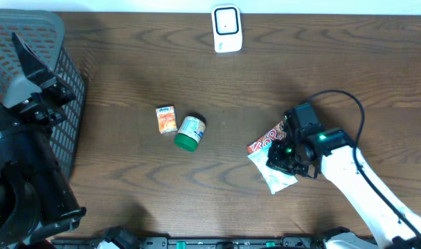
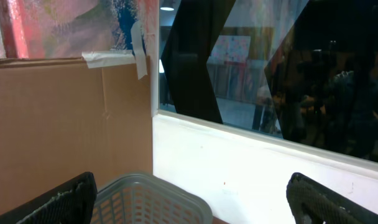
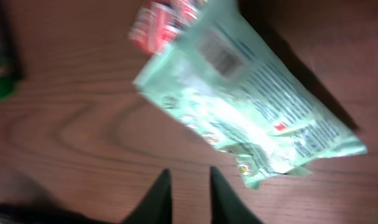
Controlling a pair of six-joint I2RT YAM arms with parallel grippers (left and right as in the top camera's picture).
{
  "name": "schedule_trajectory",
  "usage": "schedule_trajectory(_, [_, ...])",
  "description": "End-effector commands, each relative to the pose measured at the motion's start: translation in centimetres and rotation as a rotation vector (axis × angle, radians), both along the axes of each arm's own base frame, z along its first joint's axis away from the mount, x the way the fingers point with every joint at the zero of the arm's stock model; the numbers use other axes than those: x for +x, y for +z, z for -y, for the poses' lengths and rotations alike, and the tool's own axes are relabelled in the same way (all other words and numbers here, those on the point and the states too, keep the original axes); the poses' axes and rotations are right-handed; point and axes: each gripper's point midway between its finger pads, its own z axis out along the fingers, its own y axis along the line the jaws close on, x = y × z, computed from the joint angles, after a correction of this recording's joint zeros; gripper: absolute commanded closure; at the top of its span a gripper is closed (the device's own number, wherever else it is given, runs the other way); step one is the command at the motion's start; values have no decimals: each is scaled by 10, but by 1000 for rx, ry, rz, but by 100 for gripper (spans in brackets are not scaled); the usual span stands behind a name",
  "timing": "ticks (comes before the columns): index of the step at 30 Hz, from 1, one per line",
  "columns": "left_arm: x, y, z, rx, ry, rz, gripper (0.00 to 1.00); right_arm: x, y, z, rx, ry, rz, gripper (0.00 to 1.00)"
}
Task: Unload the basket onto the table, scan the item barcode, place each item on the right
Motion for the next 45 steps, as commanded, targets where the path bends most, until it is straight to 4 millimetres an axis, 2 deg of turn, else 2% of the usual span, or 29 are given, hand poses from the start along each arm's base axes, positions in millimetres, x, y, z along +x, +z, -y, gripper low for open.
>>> schedule_trajectory(1, [-1,-1,-2,-11,7,5,2,5,11,5,-33,34,54,91])
schedule_trajectory(2, [-1,-1,-2,-11,7,5,2,5,6,17,-100,3,49,98])
schedule_trajectory(5, [-1,-1,-2,-11,7,5,2,5,-6,51,-285,-90,42,99])
schedule_trajectory(7, [-1,-1,-2,-11,7,5,2,7,-14,60,-340,-108,45,99])
schedule_trajectory(10, [-1,-1,-2,-11,7,5,2,0,-28,61,-354,-123,-25,99])
schedule_trajectory(12, [-1,-1,-2,-11,6,5,2,-15,-37,51,-315,-98,-120,99])
schedule_trajectory(14, [-1,-1,-2,-11,7,5,2,-29,-41,45,-292,-81,-195,99])
schedule_trajectory(16, [-1,-1,-2,-11,7,5,2,-41,-42,49,-322,-78,-248,99])
schedule_trajectory(19, [-1,-1,-2,-11,7,5,2,-47,-43,53,-356,-67,-260,99])
schedule_trajectory(21, [-1,-1,-2,-11,7,5,2,-46,-45,60,-396,-71,-245,99])
schedule_trajectory(24, [-1,-1,-2,-11,7,5,2,-36,-49,81,-507,-146,-195,99])
schedule_trajectory(26, [-1,-1,-2,-11,7,5,2,-21,-50,89,-543,-175,-135,99])
schedule_trajectory(28, [-1,-1,-2,-11,7,5,2,1,-55,89,-526,-191,-65,99])
schedule_trajectory(31, [-1,-1,-2,-11,6,5,2,16,-69,85,-491,-183,-52,99])
schedule_trajectory(34, [-1,-1,-2,-11,6,5,2,17,-91,75,-450,-131,-98,99])
schedule_trajectory(38, [0,0,0,-7,-5,7,2,15,-114,39,-300,60,-127,99])
schedule_trajectory(40, [1,0,2,-3,-16,6,2,17,-113,19,-229,148,-111,99])
schedule_trajectory(41, [1,0,2,-3,-16,6,2,18,-106,1,-168,231,-88,99])
schedule_trajectory(45, [1,-1,2,-1,-16,4,2,15,-81,-45,17,441,-54,99])
